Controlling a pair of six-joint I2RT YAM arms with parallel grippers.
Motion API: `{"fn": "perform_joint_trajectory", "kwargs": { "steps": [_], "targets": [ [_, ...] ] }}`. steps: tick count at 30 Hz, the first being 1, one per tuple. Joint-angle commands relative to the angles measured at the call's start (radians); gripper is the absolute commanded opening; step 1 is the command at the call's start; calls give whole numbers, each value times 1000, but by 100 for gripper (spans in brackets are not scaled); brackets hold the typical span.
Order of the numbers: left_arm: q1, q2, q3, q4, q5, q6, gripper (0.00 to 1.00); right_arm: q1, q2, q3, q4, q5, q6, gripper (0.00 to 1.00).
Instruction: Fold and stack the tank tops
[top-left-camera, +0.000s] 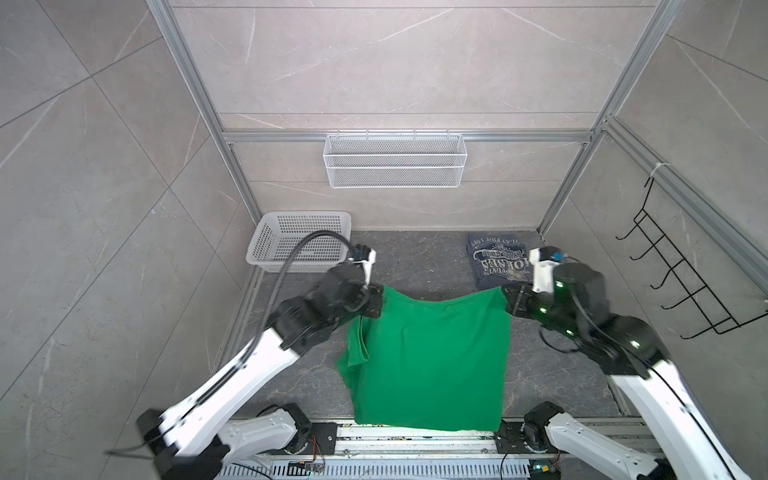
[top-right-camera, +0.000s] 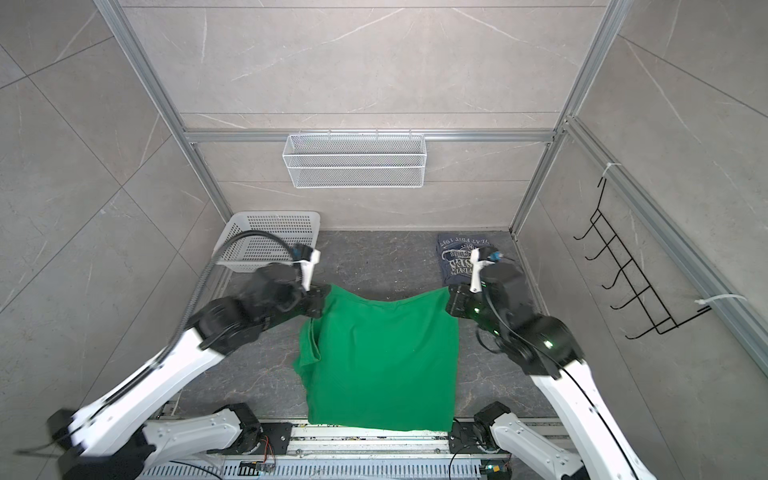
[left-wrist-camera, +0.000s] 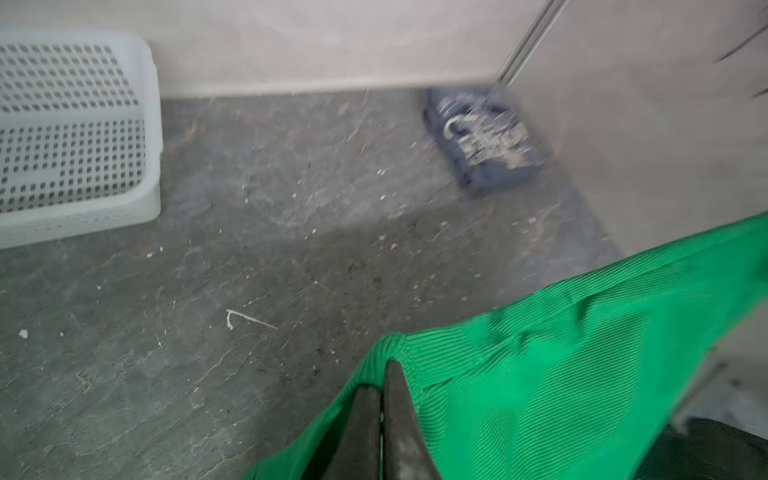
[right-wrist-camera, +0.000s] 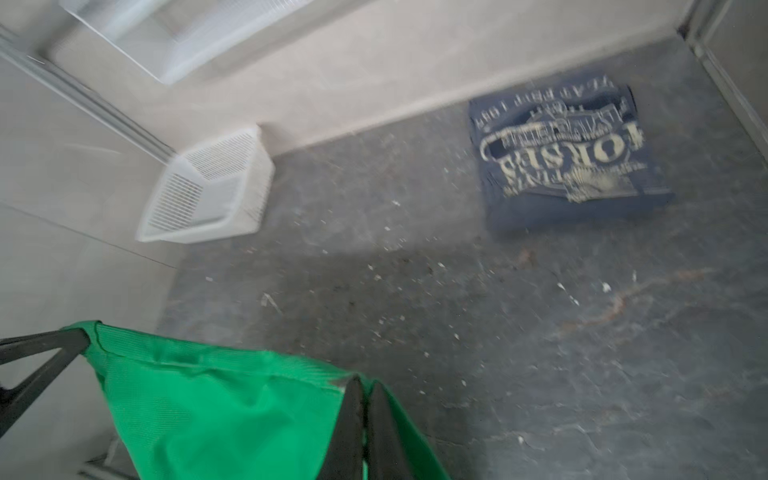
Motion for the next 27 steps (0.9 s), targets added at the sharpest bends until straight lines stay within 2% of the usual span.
{"fn": "perform_joint_trajectory", "kwargs": {
  "steps": [1,4,7,10,15,18,20,22,24,27],
  "targets": [
    [59,216,31,48,-41,31,0,-22,143,-63,125,94,-29,0],
    [107,427,127,59,-35,40,0,-93,300,-77,209,69,-30,0],
    [150,608,262,41,-35,37,0,-189,452,-64,278,-14,-13,0],
    [191,740,382,16,-8,30,1,-233,577,-18,311,-36,-12,0],
    [254,899,531,-8,41,17,10,-261,739,80,334,-35,-12,0],
    [298,955,595,-35,68,-5,21,-280,801,133,319,7,-13,2],
    [322,976,636,-60,79,-7,36,-294,834,180,293,32,-23,24],
    [337,974,686,-110,88,13,48,-301,856,241,235,72,-38,49],
    [335,937,704,-157,69,32,58,-301,836,260,197,91,-49,62],
    [320,804,610,-158,78,34,67,-297,735,182,200,28,-53,67]
  ]
}}
